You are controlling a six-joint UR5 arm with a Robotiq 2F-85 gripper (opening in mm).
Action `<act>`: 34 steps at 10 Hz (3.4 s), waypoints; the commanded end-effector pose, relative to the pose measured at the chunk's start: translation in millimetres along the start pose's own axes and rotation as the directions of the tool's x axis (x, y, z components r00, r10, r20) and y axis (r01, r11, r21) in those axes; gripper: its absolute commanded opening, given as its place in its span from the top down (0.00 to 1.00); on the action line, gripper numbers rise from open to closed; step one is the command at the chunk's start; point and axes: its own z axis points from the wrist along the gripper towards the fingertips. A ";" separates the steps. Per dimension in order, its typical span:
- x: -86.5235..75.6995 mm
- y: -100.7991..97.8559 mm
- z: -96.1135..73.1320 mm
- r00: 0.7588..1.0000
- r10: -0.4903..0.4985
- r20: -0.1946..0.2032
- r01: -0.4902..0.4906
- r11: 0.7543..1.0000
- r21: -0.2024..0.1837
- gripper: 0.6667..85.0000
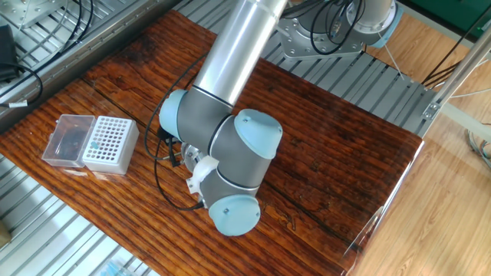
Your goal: Insert a medium pipette tip into the holder for medium pipette tips
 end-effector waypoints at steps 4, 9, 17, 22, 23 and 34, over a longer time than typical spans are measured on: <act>-7.4 2.1 3.3 1.000 -0.011 0.028 0.012 1.000 -0.012 0.55; -5.5 3.6 8.6 0.999 -0.018 0.026 0.019 1.000 -0.014 0.55; 4.5 0.5 1.9 0.998 -0.016 -0.054 0.017 1.000 0.015 0.55; -0.8 7.3 7.4 0.999 -0.030 -0.039 0.030 1.000 -0.005 0.55; -0.1 8.7 7.5 0.999 -0.032 -0.040 0.032 0.999 -0.006 0.55; -5.2 9.3 17.0 0.999 -0.021 -0.038 0.022 0.999 0.023 0.57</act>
